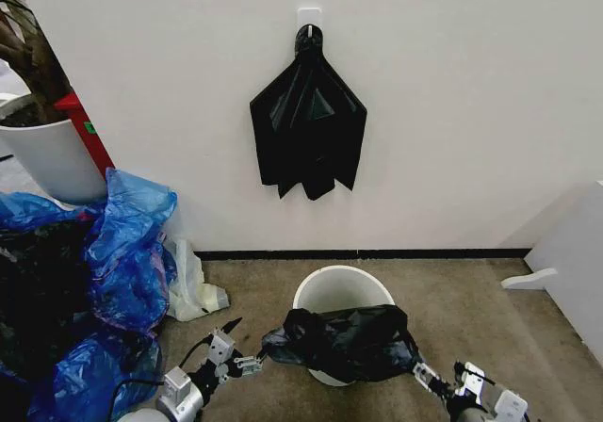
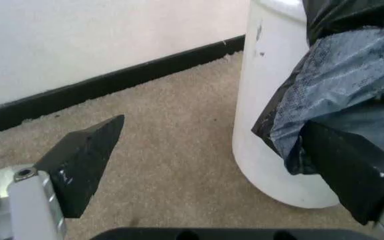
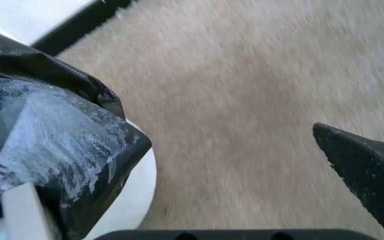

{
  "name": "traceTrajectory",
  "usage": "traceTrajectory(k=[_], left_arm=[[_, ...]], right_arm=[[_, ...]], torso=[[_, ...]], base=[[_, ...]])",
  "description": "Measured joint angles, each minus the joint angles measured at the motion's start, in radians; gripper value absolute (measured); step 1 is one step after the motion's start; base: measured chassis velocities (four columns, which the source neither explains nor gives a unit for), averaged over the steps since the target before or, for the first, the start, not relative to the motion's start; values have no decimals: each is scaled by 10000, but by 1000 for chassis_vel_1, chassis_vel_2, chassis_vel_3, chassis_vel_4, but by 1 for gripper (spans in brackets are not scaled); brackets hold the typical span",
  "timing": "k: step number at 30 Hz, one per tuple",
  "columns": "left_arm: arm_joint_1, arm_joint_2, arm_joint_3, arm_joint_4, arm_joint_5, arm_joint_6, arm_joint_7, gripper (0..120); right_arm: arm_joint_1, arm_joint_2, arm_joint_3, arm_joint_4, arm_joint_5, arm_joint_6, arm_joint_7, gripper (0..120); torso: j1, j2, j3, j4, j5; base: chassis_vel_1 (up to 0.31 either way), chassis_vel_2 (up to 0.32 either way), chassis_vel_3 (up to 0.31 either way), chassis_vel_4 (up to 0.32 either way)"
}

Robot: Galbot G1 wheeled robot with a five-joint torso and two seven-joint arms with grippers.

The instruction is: Place the garbage bag over the trash bin.

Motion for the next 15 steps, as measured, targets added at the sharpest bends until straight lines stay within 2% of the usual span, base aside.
traceTrajectory(k=[5, 15], left_arm=[[0, -141, -33, 215, 244, -192, 0, 100], [-391, -150, -91, 170, 38, -148, -99, 100]], right_arm=[[332, -213, -25, -476, -583, 629, -861, 100], [1019, -587, -12, -698, -648, 458, -1003, 100]], torso=[[0, 0, 1, 0, 0], [0, 0, 0, -1, 0]], base=[[0, 0, 0, 0], [0, 0, 0, 0]])
